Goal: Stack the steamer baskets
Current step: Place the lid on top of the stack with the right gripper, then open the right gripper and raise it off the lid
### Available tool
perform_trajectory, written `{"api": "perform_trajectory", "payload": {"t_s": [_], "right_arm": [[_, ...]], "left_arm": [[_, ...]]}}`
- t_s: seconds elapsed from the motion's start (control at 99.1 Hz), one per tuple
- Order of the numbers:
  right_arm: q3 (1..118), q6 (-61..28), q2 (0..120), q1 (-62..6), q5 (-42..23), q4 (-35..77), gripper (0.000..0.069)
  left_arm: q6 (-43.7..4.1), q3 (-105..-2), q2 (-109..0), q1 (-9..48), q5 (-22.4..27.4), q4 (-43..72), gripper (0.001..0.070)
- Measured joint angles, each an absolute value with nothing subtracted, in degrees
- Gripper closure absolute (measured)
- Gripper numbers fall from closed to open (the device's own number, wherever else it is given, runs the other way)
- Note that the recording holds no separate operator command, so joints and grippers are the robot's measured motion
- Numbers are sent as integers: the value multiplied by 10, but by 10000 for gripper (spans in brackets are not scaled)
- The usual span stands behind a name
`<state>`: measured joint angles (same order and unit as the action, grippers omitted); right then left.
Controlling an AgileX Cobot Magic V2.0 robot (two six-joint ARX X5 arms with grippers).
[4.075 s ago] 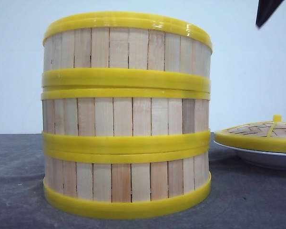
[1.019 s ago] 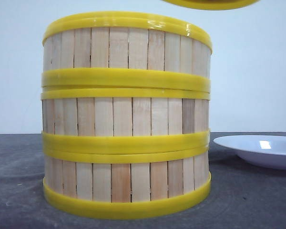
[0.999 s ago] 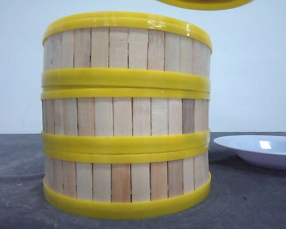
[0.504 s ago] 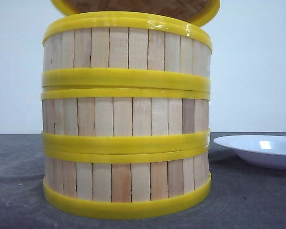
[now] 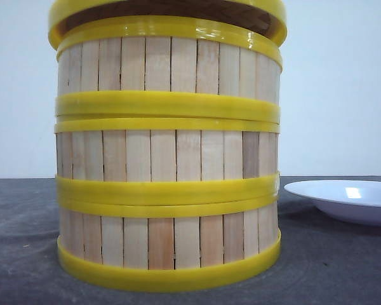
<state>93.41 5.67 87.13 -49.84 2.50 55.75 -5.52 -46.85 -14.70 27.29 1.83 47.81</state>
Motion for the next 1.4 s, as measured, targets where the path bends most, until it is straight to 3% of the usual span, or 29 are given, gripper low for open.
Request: {"api": "perform_trajectory", "payload": {"t_s": [0.757,0.948,1.241,1.402], "right_arm": [[937,44,897,-491,16,555,635],[937,43,900,-490,13,548,428],[936,42,830,-488,10,499,386],[936,30,747,-489,-22,492,314]], "left_arm": [[-55,-469,-147,273,18,478,441],[-55,-469,-147,273,18,478,441],[-55,-469,-147,273,18,478,441],[-55,-469,-147,273,18,478,441]]}}
